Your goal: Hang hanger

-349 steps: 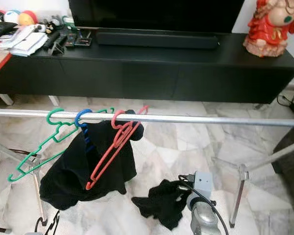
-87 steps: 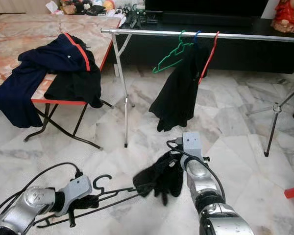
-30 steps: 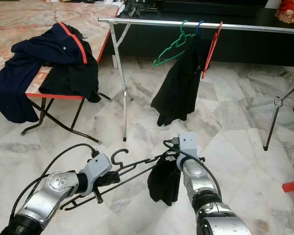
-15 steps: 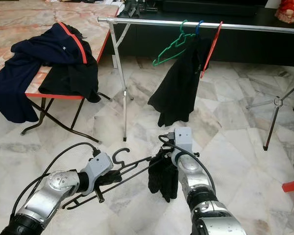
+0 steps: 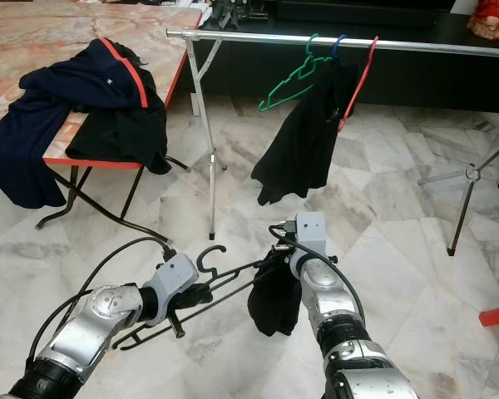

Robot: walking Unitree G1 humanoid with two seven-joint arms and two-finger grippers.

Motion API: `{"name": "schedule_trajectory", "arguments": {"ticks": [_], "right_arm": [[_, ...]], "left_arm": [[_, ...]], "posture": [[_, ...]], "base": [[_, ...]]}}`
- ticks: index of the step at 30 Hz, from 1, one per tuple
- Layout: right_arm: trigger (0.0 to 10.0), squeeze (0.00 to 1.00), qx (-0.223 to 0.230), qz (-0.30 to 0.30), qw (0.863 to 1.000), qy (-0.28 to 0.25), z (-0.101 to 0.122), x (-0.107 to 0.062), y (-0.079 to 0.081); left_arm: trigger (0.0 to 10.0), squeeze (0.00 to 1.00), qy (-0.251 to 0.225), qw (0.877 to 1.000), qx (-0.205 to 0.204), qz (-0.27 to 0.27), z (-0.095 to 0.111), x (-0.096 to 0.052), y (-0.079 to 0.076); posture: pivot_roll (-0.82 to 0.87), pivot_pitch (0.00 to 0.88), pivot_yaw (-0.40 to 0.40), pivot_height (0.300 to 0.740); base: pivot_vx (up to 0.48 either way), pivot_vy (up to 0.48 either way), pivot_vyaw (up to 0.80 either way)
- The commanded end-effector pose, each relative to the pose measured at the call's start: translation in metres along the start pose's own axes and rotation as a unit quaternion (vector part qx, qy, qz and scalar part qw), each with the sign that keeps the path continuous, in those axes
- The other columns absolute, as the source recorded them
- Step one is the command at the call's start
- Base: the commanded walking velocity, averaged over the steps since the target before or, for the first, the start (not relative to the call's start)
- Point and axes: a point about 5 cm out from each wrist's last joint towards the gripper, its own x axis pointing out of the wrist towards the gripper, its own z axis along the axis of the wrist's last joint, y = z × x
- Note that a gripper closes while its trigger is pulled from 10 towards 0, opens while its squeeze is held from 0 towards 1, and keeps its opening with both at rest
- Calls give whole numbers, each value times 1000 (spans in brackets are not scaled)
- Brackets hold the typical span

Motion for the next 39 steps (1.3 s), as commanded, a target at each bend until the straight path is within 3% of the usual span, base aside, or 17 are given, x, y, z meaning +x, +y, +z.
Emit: {"name": "schedule_trajectory", "arguments": {"ticks": [1,5,12,16,23,33,36,37,39], "right_arm": [[10000,0,2,13,1000,-3,2,0,4],[10000,0,0,41,999,6,0,-1,10],[10000,0,23,3,1000,8,-1,-1,0],[10000,0,28,6,1000,1,5,0,1],[10000,0,33,35,999,14,0,-1,12],[10000,0,43,75,996,21,-3,-7,20],[10000,0,42,38,998,14,-5,-8,8],[10000,0,44,2,999,18,-8,-8,-7],[10000,0,39,-18,999,21,-9,-9,-15]], "left_arm": [[10000,0,0,1000,-1,6,1,3,0],[10000,0,-3,1000,-2,-25,2,3,-6],[10000,0,29,996,-5,-83,-6,-5,-16],[10000,0,45,997,-1,-68,-11,-4,-13],[10000,0,11,1000,-13,2,3,5,1],[10000,0,30,999,-27,16,-2,7,1],[10000,0,54,998,-25,2,-9,4,-2],[10000,0,79,997,-12,2,-16,1,-1],[10000,0,96,995,-2,11,-21,-1,1]], "posture": [[52,193,-34,740],[48,194,-33,740],[52,193,-33,740],[54,194,-32,740],[51,195,-33,740],[44,198,-32,740],[42,199,-32,740],[43,199,-32,740],[43,198,-32,740]], "base": [[0,0,0],[0,0,0],[0,0,0],[0,0,0],[0,0,0],[0,0,0],[0,0,0],[0,0,0],[0,0,0]]}}
